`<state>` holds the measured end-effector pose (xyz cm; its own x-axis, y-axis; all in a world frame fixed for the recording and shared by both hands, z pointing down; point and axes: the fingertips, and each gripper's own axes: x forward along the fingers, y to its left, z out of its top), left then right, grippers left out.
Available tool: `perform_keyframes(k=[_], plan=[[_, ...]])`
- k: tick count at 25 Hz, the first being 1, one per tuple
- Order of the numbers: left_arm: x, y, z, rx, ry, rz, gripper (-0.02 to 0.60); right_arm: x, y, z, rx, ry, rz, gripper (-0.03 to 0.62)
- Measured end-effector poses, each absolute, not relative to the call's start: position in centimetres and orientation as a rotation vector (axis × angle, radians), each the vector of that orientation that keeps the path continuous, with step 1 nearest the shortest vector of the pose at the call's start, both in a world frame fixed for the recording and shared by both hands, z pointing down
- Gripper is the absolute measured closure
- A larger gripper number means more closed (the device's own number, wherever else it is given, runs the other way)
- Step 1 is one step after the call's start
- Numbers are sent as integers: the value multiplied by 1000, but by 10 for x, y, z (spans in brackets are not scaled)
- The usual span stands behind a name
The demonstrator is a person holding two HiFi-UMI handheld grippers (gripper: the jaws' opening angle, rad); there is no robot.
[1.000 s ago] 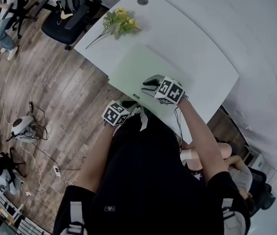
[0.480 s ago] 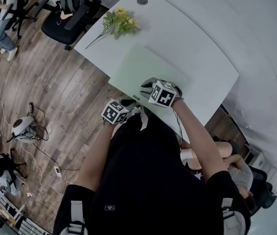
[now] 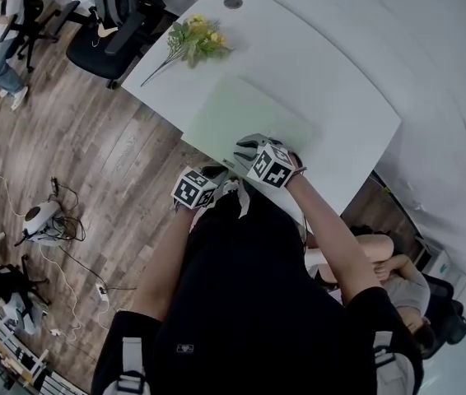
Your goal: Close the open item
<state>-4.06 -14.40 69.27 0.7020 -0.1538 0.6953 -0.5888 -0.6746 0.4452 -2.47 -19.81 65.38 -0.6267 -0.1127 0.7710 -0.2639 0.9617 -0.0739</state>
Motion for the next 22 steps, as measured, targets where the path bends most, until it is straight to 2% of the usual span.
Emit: perform_keyframes(k=[13,18,22], plan=[[-36,-177,675,2296,-578,770,575,-8,-219,637,431,-2345,169,494],[-48,-191,635,2321,-732,503,575,10,-215,625,536,-2416,248,508],[-57,-193,616,2344,-752,453,575,25,-212,615,634,-2440,317,511]])
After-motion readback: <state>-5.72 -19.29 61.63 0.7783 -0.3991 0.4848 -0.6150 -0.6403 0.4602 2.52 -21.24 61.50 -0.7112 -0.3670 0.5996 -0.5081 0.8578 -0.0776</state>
